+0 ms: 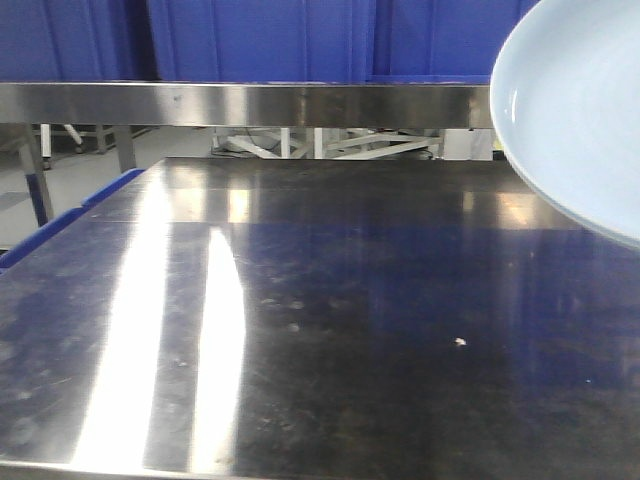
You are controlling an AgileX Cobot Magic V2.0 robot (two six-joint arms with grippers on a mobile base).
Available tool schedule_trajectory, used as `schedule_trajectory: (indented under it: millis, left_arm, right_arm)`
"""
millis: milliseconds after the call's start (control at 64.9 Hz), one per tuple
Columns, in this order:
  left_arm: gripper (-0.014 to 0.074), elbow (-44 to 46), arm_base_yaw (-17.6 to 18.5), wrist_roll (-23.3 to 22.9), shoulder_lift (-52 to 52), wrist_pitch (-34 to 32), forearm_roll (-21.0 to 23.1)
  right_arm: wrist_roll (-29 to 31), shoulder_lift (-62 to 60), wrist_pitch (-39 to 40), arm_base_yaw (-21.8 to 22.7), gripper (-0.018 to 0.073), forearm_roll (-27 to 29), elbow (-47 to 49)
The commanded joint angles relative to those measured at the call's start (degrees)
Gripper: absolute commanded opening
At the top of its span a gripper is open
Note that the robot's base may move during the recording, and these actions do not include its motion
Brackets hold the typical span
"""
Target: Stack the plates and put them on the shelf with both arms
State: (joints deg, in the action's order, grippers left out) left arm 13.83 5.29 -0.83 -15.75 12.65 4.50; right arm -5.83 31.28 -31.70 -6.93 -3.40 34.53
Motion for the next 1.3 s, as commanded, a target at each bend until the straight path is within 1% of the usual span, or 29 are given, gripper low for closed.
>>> schedule_trajectory:
  millis: [0, 1280]
  left_arm:
    - [0.0099, 1.75, -0.17, -0.51, -0.54, -4.76, 0.13]
    - [0.0099, 1.75, -0.17, -0.51, -0.54, -4.76, 0.13]
  right_arm:
    - [0.20, 0.12, 5.38, 0.28, 0.0050, -0.19, 1.77]
    - [0.20, 0.12, 5.38, 0.28, 0.0050, -0.19, 1.77]
